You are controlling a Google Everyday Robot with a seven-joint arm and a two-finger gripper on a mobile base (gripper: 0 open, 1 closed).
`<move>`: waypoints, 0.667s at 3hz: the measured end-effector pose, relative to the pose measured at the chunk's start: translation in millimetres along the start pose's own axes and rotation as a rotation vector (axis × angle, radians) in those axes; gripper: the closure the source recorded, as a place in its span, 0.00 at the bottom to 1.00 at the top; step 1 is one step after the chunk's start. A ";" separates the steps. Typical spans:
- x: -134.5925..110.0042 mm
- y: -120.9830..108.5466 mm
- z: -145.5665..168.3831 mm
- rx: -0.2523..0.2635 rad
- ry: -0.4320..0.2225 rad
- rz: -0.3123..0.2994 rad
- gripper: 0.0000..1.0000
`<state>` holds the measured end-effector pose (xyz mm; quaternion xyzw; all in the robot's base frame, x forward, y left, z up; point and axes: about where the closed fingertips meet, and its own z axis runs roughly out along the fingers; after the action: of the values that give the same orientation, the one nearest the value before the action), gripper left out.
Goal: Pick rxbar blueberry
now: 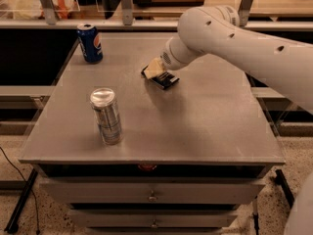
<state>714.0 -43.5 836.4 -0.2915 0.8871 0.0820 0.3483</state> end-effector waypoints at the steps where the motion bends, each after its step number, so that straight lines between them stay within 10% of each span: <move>1: -0.1 -0.1 -0.2 0.000 0.000 0.000 1.00; 2: -21.9 -15.7 -37.9 0.065 -0.028 -0.065 1.00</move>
Offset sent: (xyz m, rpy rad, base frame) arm 0.0007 -0.0413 0.1103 -0.1435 -0.1879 0.0131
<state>714.3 -59.4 880.0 -0.3076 0.8743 0.0461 0.3726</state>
